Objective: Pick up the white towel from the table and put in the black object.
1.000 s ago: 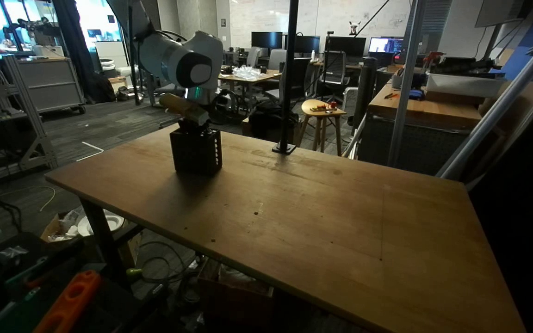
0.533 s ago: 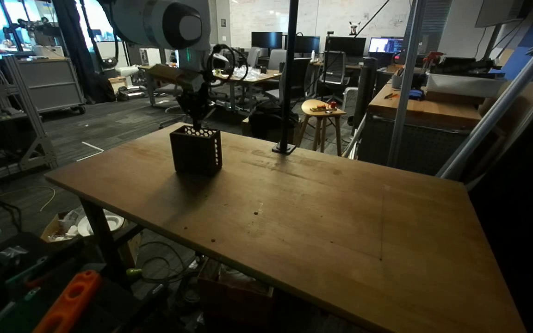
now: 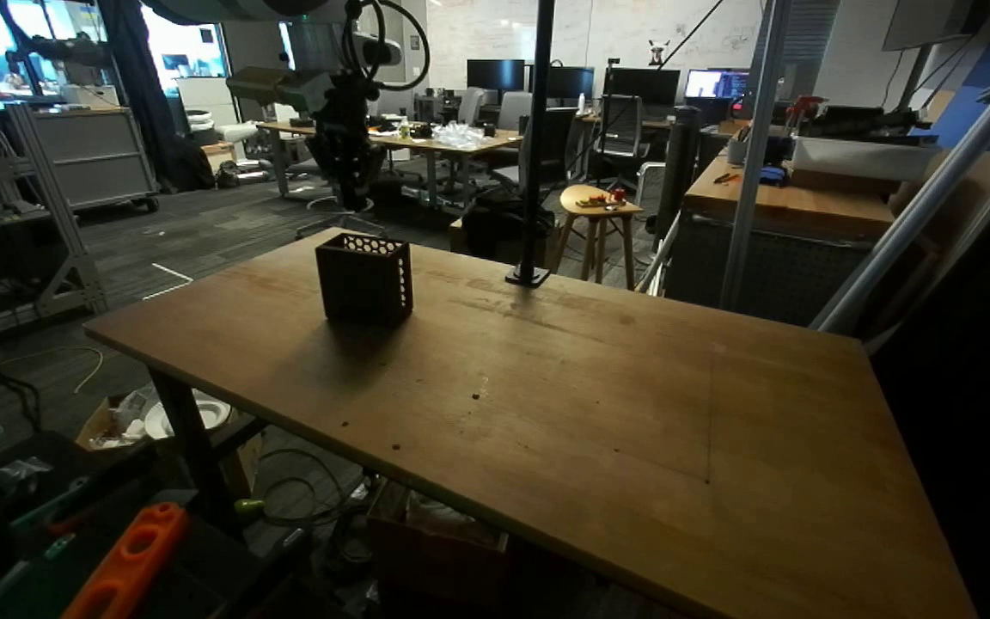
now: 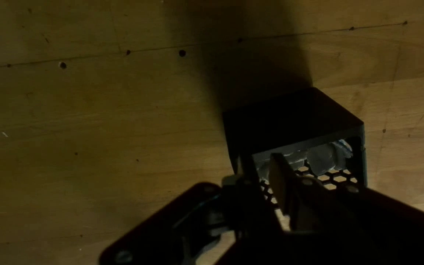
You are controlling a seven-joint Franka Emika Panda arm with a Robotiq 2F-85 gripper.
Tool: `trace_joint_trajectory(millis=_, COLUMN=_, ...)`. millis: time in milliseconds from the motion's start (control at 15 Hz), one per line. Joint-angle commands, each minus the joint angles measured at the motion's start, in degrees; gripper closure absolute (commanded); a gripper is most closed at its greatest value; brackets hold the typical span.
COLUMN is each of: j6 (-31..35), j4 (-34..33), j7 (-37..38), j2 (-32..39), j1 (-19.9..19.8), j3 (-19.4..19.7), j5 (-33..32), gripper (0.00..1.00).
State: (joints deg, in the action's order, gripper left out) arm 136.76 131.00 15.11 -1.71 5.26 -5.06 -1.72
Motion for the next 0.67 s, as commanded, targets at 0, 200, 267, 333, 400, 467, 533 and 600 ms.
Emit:
trace_joint_trajectory(millis=0, j6=-0.19, j4=0.23, j7=0.09, j2=-0.33, j1=-0.16, j3=-0.14, j5=0.04, gripper=0.74)
trace_joint_trajectory(millis=200, j6=-0.19, j4=0.53, j7=0.25, j2=-0.34, j1=-0.16, j3=-0.14, j5=0.02, gripper=0.73)
trace_joint_trajectory(millis=267, j6=-0.19, j4=0.57, j7=0.28, j2=-0.34, j1=-0.16, j3=-0.14, j5=0.02, gripper=0.73)
trace_joint_trajectory(millis=333, j6=-0.19, j4=0.58, j7=0.30, j2=-0.34, j1=-0.16, j3=-0.14, j5=0.02, gripper=0.73)
trace_joint_trajectory(millis=400, j6=-0.19, j4=0.58, j7=0.32, j2=-0.34, j1=-0.16, j3=-0.14, j5=0.02, gripper=0.73)
trace_joint_trajectory(millis=467, j6=-0.19, j4=0.58, j7=0.33, j2=-0.34, j1=-0.16, j3=-0.14, j5=0.02, gripper=0.73)
trace_joint_trajectory(millis=533, j6=-0.19, j4=0.59, j7=0.34, j2=-0.34, j1=-0.16, j3=-0.14, j5=0.02, gripper=0.73)
trace_joint_trajectory(millis=600, j6=-0.19, j4=0.59, j7=0.35, j2=-0.34, j1=-0.16, j3=-0.14, j5=0.02, gripper=0.73)
